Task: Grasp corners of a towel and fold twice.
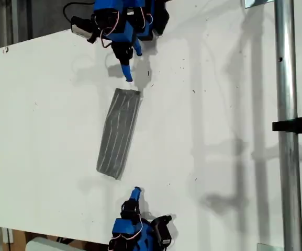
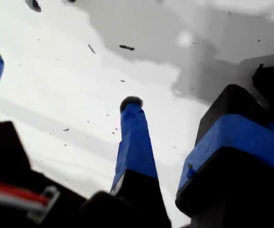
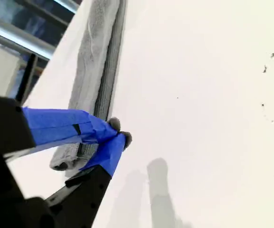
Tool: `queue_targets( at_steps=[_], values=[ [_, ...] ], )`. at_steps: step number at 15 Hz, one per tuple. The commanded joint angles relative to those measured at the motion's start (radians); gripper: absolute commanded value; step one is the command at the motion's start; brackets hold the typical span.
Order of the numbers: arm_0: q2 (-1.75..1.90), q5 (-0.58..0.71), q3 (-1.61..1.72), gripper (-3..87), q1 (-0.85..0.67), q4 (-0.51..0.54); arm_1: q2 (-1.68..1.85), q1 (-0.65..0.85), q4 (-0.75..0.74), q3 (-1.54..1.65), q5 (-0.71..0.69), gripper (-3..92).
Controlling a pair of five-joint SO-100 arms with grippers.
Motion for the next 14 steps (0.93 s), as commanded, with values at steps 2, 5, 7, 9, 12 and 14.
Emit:
queue_targets(
  at_steps=[2, 5, 7, 9, 12, 14],
  values=[
    [0.048, 0.009, 0.015, -2.0, 0.008, 0.008, -0.221, 0.160, -0.209, -0.037, -0.132, 47.5],
    [0.048, 0.005, 0.015, -2.1, 0.014, 0.015, -0.601, 0.244, -0.463, -0.146, -0.227, 47.4],
    [0.048, 0.002, 0.017, -2.1, 0.017, 0.017, -0.862, 0.249, -0.563, -0.268, -0.244, 47.5],
    [0.048, 0.002, 0.017, -2.1, 0.017, 0.018, -1.109, 0.233, -0.618, -0.416, -0.238, 48.4],
    [0.048, 0.005, 0.017, -2.6, 0.021, 0.020, -1.230, 0.239, -0.683, -0.532, -0.247, 44.2],
    [0.048, 0.008, 0.017, -2.6, 0.023, 0.020, -1.227, 0.290, -0.749, -0.532, -0.308, 21.5]
  ],
)
